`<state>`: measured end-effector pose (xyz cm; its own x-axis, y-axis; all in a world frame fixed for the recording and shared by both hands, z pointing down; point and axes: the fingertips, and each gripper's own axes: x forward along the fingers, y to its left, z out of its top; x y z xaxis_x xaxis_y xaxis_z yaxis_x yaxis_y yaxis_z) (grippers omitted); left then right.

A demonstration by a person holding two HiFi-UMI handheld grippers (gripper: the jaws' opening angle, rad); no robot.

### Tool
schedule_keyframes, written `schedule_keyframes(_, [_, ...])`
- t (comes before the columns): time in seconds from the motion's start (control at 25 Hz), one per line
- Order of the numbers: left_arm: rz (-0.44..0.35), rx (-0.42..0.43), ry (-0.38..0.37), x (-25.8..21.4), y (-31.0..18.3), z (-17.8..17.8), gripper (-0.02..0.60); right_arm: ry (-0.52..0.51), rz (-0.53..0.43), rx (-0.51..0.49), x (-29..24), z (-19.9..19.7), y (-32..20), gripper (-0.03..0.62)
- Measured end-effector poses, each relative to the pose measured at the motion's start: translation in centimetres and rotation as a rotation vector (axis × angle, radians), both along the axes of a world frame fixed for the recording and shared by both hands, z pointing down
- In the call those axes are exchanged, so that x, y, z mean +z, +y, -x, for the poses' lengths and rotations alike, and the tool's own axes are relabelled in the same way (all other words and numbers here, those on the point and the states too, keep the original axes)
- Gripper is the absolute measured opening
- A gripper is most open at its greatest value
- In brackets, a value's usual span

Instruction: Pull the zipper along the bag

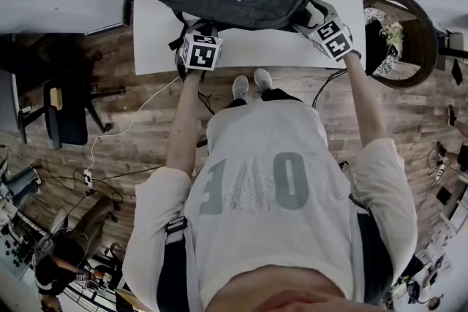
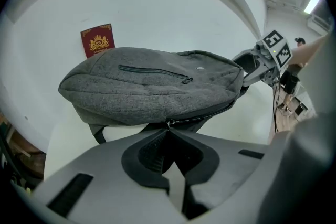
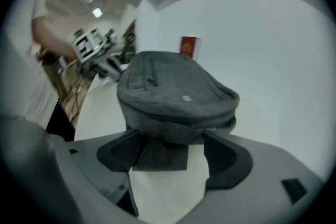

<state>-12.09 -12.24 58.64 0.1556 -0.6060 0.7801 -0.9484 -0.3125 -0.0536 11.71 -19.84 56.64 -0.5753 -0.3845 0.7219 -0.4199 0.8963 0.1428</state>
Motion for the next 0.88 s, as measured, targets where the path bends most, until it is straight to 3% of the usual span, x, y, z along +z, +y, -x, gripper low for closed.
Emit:
schedule_keyframes(0.08, [0.000, 0.013, 0.002, 0.0, 0.0, 0.1, 0.028, 0.147, -0.133, -0.229, -1.5, 1.3, 1.5, 0.376])
schedule_keyframes(0.2, [0.001, 0.041, -0.003, 0.0, 0.0, 0.1, 0.028, 0.262, -0.267, -0.464, -3.0, 3.4, 3.2, 0.376])
schedule_keyframes(0.28, [-0.001, 0.061, -0.010, 0.0, 0.0, 0.1, 0.028, 0.320, -0.303, -0.593, -2.7, 4.9, 4.4, 0.376])
schedule_keyframes(0.4, [-0.001, 0.081, -0.030, -0.1, 0.2, 0.1, 0.028, 0.430, -0.285, -0.741, 0.1, 6.5, 5.9, 0.376])
schedule_keyframes(0.48, [0.001, 0.092, -0.040, -0.1, 0.3, 0.2, 0.028, 0.479, -0.269, -0.765, 1.4, 7.0, 6.1, 0.374])
schedule_keyframes(0.72, [0.014, 0.174, -0.115, -0.2, 1.3, 0.5, 0.027, 0.458, -0.204, -0.699, 1.8, 8.3, 6.1, 0.373])
schedule_keyframes(0.88, [0.021, 0.154, -0.121, -0.2, 1.3, 0.2, 0.028, 0.502, -0.161, -0.703, 2.2, 8.5, 5.9, 0.370])
